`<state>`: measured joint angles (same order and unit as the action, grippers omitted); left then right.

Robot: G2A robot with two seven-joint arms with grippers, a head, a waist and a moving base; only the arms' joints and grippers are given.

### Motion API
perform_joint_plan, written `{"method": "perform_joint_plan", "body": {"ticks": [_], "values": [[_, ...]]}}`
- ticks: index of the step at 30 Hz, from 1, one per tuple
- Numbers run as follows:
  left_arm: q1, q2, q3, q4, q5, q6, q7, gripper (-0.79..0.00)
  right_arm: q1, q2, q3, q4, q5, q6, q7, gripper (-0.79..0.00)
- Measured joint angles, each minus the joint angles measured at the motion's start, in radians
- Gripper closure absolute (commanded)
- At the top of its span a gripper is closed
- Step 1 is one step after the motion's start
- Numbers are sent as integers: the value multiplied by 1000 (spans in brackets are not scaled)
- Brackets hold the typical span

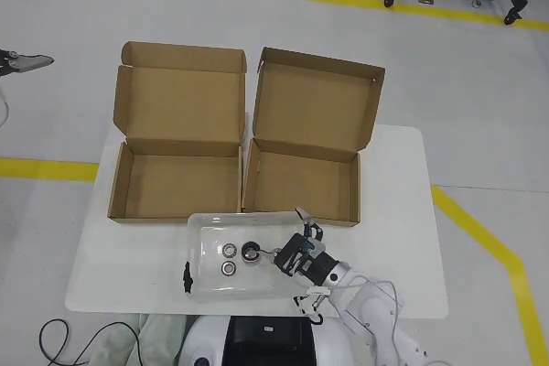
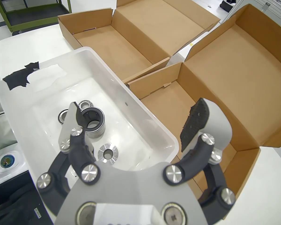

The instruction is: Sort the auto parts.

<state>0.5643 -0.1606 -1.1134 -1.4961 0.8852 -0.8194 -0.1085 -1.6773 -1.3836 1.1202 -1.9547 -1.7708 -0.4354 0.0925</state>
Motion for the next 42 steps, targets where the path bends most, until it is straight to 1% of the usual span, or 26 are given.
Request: {"method": "perform_joint_plan", "body": {"ticks": [12, 13, 15, 19, 22, 26, 29, 35, 38, 42], "values": [[0, 0, 0, 0, 0, 0, 0, -785, -2, 1, -3, -5, 0, 7, -5, -785], [0, 0, 0, 0, 0, 0, 0, -785, -2, 2, -6, -6, 1, 4, -8, -785], [0, 0, 0, 0, 0, 0, 0, -785, 5, 6, -12, -5, 8, -37, 13, -785], [0, 0, 0, 0, 0, 0, 0, -785, 51, 6, -28, 12, 104, -143, 107, -785], [0, 0, 0, 0, 0, 0, 0, -785, 100, 2, -43, 28, 196, -178, 214, -785], [0, 0, 0, 0, 0, 0, 0, -785, 176, -7, -88, 42, 287, -176, 384, -785], [0, 0, 0, 0, 0, 0, 0, -785, 226, -13, -129, 56, 323, -175, 484, -785], [0, 0, 0, 0, 0, 0, 0, -785, 305, -23, -201, 89, 389, -169, 633, -785], [0, 0, 0, 0, 0, 0, 0, -785, 338, -27, -228, 109, 416, -167, 700, -711], [0, 0, 0, 0, 0, 0, 0, -785, 378, -33, -262, 138, 450, -151, 773, -671]]}}
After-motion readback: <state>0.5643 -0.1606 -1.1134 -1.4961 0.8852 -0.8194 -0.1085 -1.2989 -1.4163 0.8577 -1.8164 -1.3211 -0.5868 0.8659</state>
